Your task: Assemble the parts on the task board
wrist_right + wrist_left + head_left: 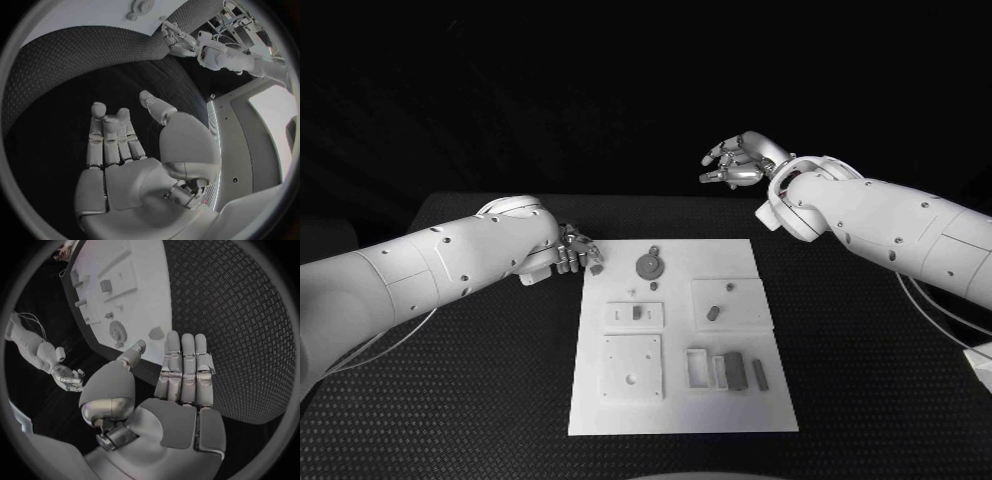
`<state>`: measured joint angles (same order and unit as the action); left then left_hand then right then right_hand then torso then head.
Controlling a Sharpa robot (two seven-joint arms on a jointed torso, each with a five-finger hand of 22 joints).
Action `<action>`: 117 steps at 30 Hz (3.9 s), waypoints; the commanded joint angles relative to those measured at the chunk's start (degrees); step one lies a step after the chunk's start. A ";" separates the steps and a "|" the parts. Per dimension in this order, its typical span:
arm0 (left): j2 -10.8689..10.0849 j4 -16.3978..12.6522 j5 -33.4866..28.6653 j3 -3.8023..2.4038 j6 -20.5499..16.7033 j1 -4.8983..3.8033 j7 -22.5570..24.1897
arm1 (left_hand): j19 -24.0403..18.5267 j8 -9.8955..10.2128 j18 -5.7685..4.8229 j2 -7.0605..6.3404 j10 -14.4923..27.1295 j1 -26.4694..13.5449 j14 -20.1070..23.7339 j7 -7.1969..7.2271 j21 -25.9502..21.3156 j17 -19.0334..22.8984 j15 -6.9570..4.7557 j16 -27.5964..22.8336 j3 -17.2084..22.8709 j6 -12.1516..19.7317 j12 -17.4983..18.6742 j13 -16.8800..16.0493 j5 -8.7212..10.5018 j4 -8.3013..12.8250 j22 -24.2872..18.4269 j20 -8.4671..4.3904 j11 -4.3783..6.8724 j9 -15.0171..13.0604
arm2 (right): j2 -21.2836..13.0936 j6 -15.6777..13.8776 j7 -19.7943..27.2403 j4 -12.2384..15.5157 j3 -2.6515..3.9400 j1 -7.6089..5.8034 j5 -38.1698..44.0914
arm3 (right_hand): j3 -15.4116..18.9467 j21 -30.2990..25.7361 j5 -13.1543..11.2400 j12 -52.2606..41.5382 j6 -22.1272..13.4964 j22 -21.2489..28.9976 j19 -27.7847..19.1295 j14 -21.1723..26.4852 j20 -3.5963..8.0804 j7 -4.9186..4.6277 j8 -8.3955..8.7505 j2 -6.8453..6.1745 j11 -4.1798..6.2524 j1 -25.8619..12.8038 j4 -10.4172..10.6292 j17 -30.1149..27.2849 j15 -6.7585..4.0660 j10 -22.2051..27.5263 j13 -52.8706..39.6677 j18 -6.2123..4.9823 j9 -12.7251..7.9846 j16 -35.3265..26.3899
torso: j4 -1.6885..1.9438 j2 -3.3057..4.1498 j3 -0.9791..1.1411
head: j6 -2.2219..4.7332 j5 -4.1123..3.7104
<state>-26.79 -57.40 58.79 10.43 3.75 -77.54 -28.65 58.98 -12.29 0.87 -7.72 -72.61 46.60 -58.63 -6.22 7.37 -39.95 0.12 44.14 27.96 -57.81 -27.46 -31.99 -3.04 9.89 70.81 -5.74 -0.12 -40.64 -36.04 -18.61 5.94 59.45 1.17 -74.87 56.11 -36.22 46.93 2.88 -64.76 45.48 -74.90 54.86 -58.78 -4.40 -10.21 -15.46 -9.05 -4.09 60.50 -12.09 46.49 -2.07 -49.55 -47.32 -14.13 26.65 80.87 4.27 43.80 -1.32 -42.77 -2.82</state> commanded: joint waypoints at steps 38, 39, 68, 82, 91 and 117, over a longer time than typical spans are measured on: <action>-4.01 -7.55 21.00 3.24 -16.43 2.87 16.97 | -9.36 2.01 -0.01 -5.19 16.86 14.22 11.86 -2.91 -3.45 5.09 5.63 -1.50 3.95 6.57 10.45 9.63 -0.46 5.12 -4.05 5.79 -7.30 2.88 | -0.30 1.33 0.15 0.18 0.02 0.67 0.37 | 0.26 -0.09 -0.02 -0.37 -0.01 -1.04 -0.34 0.24 0.02 -0.27 -0.34 -0.03 -0.01 -0.54 0.11 -0.09 0.00 0.59 0.14 -0.87 -0.10 0.35 | 0.01 0.03 0.00 | 0.35 0.08; -3.89 -7.46 21.00 3.24 -16.24 2.93 16.95 | -9.33 2.00 0.00 -5.19 16.79 14.22 11.85 -2.99 -3.45 5.12 5.62 -1.46 3.96 6.58 10.50 9.72 -0.46 5.07 -4.06 5.78 -7.35 2.93 | -0.31 1.33 0.15 0.20 0.02 0.67 0.37 | 0.26 -0.09 -0.02 -0.37 -0.01 -1.04 -0.34 0.24 0.02 -0.27 -0.34 -0.03 -0.01 -0.54 0.11 -0.09 0.00 0.59 0.15 -0.87 -0.10 0.35 | 0.01 0.02 -0.01 | 0.36 0.05; -2.78 -6.56 25.47 3.24 -12.05 4.87 14.64 | -5.38 -0.90 -0.06 -2.42 10.09 19.75 8.43 -1.62 -2.95 6.01 3.69 1.80 4.11 2.21 10.01 12.10 -0.51 6.54 -3.65 4.04 -5.65 3.96 | -0.61 1.61 0.13 0.53 0.02 0.79 0.37 | 0.26 -0.08 -0.02 -0.43 -0.01 -1.04 -0.33 0.23 0.02 -0.27 -0.37 0.03 -0.01 -0.56 0.16 -0.12 0.01 0.60 0.20 -0.87 -0.13 0.38 | 0.16 -0.05 -0.09 | -0.07 -0.41; -3.19 -7.02 27.02 3.24 -12.82 5.39 14.40 | -4.98 -1.00 -0.19 -2.88 9.91 20.22 8.19 -1.60 -3.05 6.25 3.49 2.03 3.88 2.22 10.29 12.46 -0.49 6.59 -3.57 3.79 -5.63 4.22 | -0.69 1.66 0.12 0.64 0.02 0.96 0.37 | 0.27 -0.07 -0.02 -0.46 0.00 -1.04 -0.32 0.23 0.02 -0.27 -0.39 0.04 -0.01 -0.57 0.18 -0.14 0.01 0.60 0.24 -0.87 -0.14 0.40 | 0.03 -0.02 -0.08 | 0.06 -0.32; -2.95 -6.37 27.46 3.24 -14.31 6.68 14.82 | -4.00 -1.38 -0.19 -2.36 9.09 22.12 7.32 -1.52 -2.96 6.49 3.06 2.58 5.06 1.77 10.44 12.81 -0.30 6.52 -3.42 3.37 -5.42 4.46 | -0.70 1.69 0.12 0.66 0.02 1.01 0.37 | 0.27 -0.07 -0.02 -0.48 -0.01 -1.04 -0.32 0.23 0.03 -0.27 -0.39 0.05 -0.01 -0.56 0.18 -0.14 0.00 0.60 0.25 -0.87 -0.15 0.41 | 0.02 0.02 -0.05 | 0.19 -0.36; -4.07 -6.02 25.62 3.23 -19.83 7.43 18.78 | 0.78 -3.14 -0.33 0.16 2.30 24.64 0.85 -0.31 -2.42 8.61 0.86 1.26 10.99 -1.81 16.05 14.42 -0.62 6.60 -1.46 1.14 -4.14 5.45 | -0.76 1.79 0.10 0.61 0.02 1.22 0.37 | 0.29 -0.05 -0.02 -0.54 0.01 -1.04 -0.31 0.23 0.03 -0.26 -0.43 0.09 -0.01 -0.59 0.23 -0.17 0.00 0.61 0.30 -0.87 -0.18 0.44 | 0.00 0.03 0.04 | 0.56 -0.33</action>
<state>-30.61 -63.65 86.33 12.72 -19.07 -71.55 -10.56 59.40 -15.14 0.83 -8.04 -70.05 70.67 -57.54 -6.43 4.71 -31.41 1.02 45.59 38.53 -59.15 -11.46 -17.37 -3.49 16.50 69.30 -4.70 -4.20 -35.22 -36.76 -17.56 5.80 59.99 1.17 -73.70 56.11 -36.05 46.93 2.88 -64.98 45.49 -74.93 54.86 -58.86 -4.40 -10.01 -15.66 -9.05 -4.09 60.50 -11.93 46.40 -1.97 -49.15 -47.08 -14.12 26.52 81.08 4.26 43.84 -1.25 -42.34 -3.18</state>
